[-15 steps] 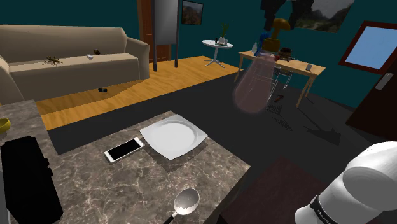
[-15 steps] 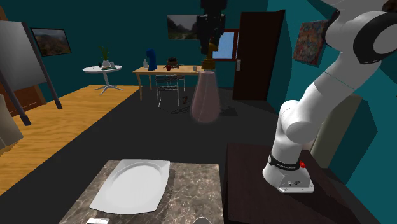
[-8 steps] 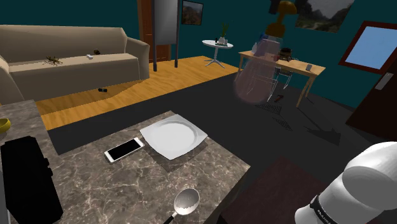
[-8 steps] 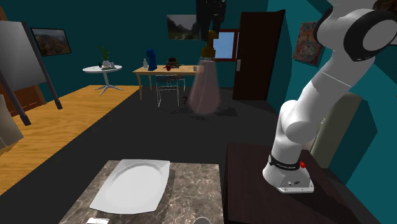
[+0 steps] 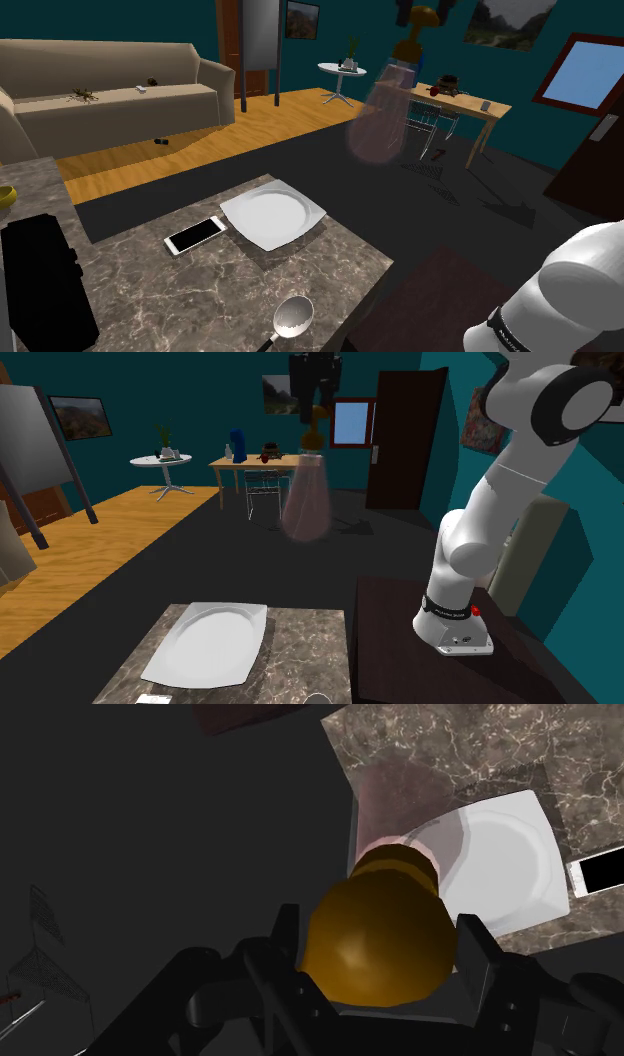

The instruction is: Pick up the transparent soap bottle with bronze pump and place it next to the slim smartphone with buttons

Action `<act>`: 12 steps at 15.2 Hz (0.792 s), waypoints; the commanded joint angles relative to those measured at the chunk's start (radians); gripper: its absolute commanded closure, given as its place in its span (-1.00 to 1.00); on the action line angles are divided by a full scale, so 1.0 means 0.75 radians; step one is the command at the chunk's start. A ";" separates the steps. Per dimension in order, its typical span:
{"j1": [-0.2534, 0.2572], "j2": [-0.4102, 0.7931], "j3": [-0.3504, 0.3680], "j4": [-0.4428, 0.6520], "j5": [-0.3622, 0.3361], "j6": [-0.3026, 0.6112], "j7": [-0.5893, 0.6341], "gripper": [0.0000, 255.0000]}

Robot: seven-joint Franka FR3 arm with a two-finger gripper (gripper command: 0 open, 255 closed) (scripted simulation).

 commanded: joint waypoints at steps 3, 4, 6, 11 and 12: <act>0.017 0.066 0.081 -0.066 -0.007 0.121 0.106 1.00; 0.022 0.089 0.102 -0.074 -0.012 0.147 0.134 1.00; 0.032 0.139 0.145 -0.083 -0.027 0.196 0.189 1.00; 0.066 0.299 0.250 -0.070 -0.096 0.304 0.335 1.00; 0.075 0.337 0.270 -0.062 -0.116 0.322 0.365 1.00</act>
